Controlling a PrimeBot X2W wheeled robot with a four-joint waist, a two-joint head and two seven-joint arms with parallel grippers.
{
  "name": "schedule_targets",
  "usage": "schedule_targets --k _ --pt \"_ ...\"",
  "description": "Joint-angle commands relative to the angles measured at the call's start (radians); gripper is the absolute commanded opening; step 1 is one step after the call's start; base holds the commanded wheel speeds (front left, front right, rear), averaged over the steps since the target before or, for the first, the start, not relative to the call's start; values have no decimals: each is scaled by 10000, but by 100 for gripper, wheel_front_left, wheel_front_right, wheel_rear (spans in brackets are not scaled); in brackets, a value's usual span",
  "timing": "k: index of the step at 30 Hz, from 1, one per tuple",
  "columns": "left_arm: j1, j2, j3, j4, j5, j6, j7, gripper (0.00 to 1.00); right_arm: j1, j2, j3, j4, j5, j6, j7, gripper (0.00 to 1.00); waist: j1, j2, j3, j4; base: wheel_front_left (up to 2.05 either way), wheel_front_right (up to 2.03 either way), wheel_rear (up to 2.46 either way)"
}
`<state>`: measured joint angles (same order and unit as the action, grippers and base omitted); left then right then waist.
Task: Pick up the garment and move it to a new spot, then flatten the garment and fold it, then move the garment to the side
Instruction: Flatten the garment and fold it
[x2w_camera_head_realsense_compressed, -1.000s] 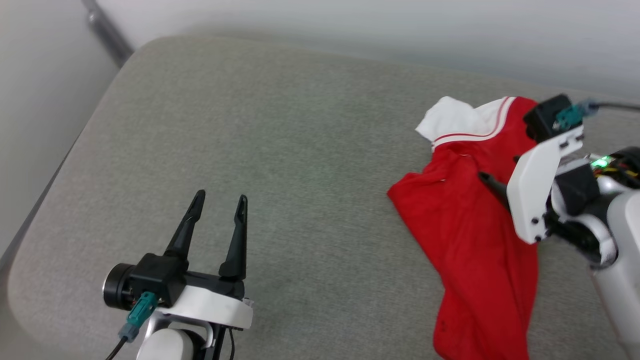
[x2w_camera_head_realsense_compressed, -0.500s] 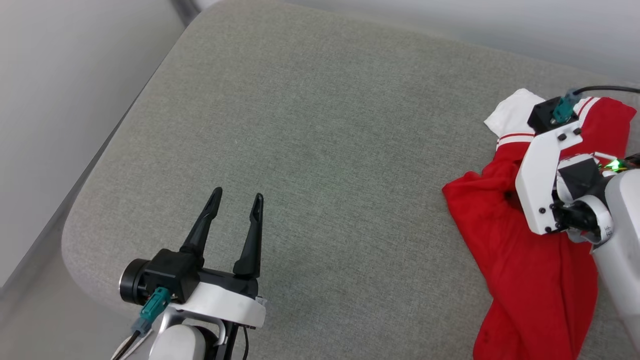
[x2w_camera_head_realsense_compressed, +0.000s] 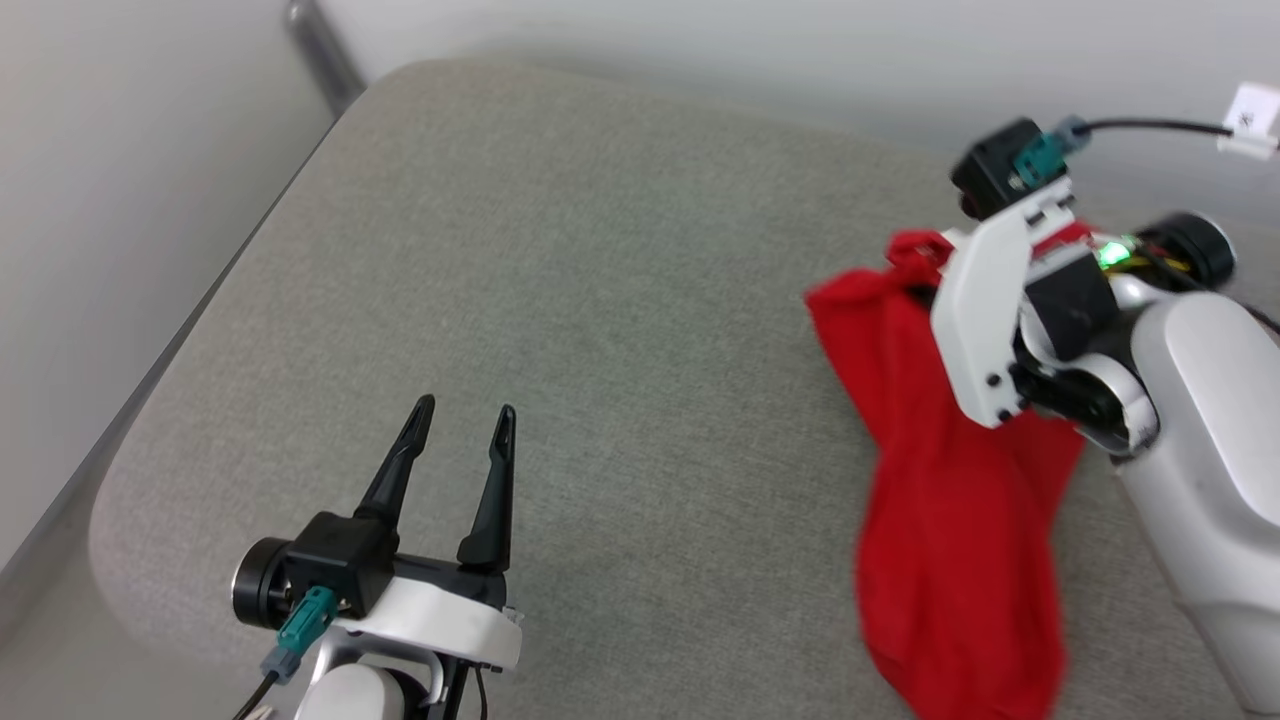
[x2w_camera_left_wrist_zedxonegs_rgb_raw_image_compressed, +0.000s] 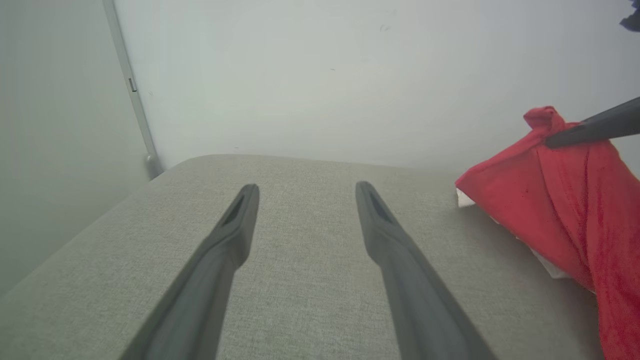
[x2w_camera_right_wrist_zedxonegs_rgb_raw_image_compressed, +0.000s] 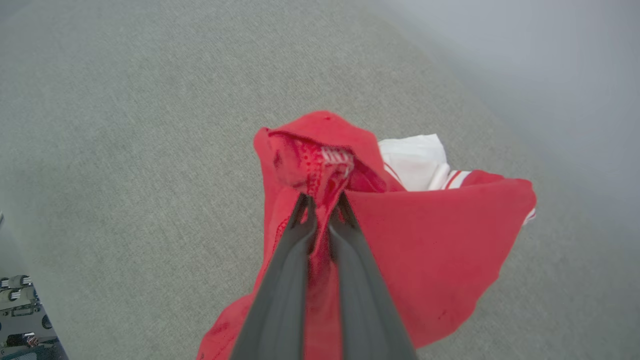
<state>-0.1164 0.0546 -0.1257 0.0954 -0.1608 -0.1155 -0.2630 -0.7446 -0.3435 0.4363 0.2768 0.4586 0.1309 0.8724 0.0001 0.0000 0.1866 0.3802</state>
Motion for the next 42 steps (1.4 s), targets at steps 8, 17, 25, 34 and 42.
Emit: schedule_targets --k 8,17,25,34,42 --pt "493 6 353 -21 172 -59 -26 100 -974 877 -296 -938 977 -5 -1906 0 -1 0 -904 -1002 0 0 0" --pt "833 62 593 -147 264 -98 -26 100 1650 878 -3553 -1706 1359 -5 -3928 0 -1 0 -1045 -2051 0 0 0" --pt "766 75 429 -7 337 -131 -27 100 5362 1594 -7613 -645 254 -2 -4430 0 -1 0 -876 -2569 0 0 0" --pt "685 175 431 122 332 -137 -27 100 6588 2070 -7995 -449 -995 -2 -4563 100 -1 0 -940 -2987 0 0 0" --pt "534 136 540 -105 209 -145 -27 100 6591 1311 -6570 -2437 -966 -2 -6630 100 -1 0 -1149 -3258 0 0 0"
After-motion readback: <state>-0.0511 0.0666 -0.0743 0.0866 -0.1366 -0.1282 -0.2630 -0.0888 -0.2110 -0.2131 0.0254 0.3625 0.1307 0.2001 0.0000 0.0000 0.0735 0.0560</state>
